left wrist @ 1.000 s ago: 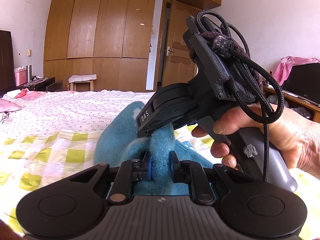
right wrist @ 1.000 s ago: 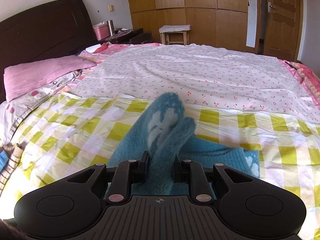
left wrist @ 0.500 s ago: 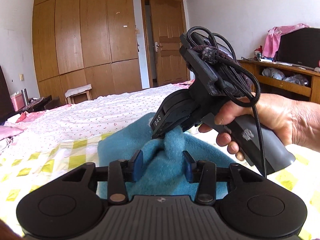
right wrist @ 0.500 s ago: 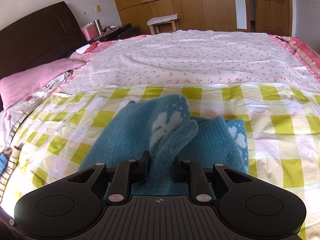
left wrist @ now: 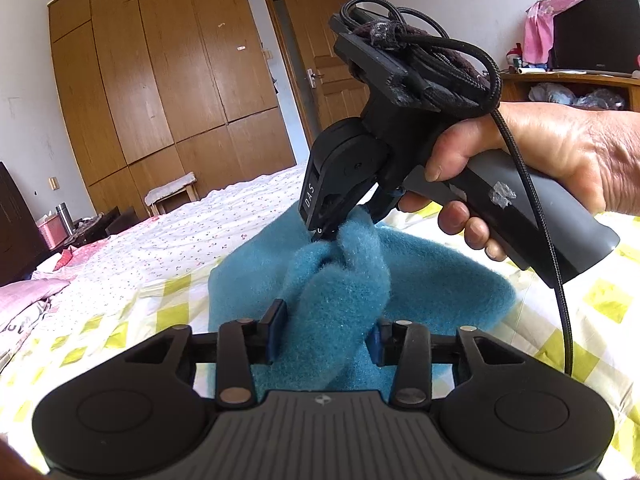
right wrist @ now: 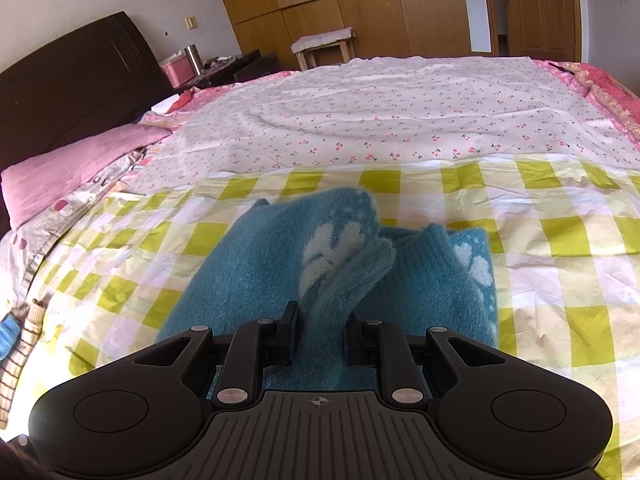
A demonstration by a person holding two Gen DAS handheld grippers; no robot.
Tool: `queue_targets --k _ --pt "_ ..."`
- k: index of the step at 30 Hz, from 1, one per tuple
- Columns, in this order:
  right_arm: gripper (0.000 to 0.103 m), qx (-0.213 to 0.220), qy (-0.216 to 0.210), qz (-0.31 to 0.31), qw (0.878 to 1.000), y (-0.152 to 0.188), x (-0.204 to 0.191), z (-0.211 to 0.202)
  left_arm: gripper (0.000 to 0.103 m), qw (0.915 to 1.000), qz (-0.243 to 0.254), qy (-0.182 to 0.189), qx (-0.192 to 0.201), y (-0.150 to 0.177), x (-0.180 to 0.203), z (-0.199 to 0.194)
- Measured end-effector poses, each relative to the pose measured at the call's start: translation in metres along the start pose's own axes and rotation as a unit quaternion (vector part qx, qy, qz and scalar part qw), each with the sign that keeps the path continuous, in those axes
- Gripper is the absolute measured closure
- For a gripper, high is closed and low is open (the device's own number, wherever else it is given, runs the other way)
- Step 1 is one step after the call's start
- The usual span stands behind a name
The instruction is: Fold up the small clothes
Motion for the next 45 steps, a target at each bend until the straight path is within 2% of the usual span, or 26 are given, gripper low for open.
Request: queue_targets --k 5,15,22,27,30,36,38,41,43,45 --pt "0.085 0.014 -0.002 0.015 1.000 -0.002 0.008 -0.006 0.068 0.9999 -0.009 0.014 -0.003 -0.011 0.003 0.001" --pt "0.085 0.046 0.007 0.034 0.998 -0.020 0.036 -0.030 0.070 0.9982 -0.031 0.049 0.018 -0.041 0.028 0.003" --pt "0.086 0.063 0.006 0.053 0.997 -0.023 0.068 -0.044 0.071 0.9954 -0.045 0.081 0.027 -0.051 0.050 0.009" --pt "0.085 0.038 0.021 0.073 0.996 -0.003 0.104 -0.028 0.071 0.9947 -0.024 0.100 0.008 -0.043 0.083 0.027" --pt "0.080 0.036 0.020 0.079 0.996 0.008 0.113 -0.023 0.069 0.9935 -0.019 0.111 -0.015 -0.032 0.094 0.031" --pt "0.072 0.056 0.004 0.067 0.996 0.008 0.107 -0.045 0.061 0.9919 -0.038 0.120 -0.019 -0.025 0.073 0.011" --pt "0.070 0.072 0.006 0.057 0.996 0.008 0.102 -0.063 0.056 0.9906 -0.049 0.127 -0.014 -0.027 0.061 -0.001" --pt "0.070 0.092 -0.014 0.054 0.994 0.010 0.090 -0.092 0.050 0.9888 -0.060 0.136 -0.009 -0.026 0.045 -0.018" --pt "0.070 0.091 -0.031 0.043 0.994 0.016 0.077 -0.106 0.050 0.9889 -0.059 0.136 -0.004 -0.023 0.038 -0.028" --pt "0.070 0.073 -0.051 0.028 0.996 0.027 0.060 -0.113 0.050 0.9906 -0.051 0.127 0.000 -0.021 0.031 -0.034"
Point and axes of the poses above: each gripper's, at about its wrist camera, not at the fingertips, and z roughly the way its jaws point, x to its right, y to its underside, the point moved 9 cm from there along z, roughly the way its jaws point, and after that the axes turned 14 degrees about -y, right-handed, at the moved point
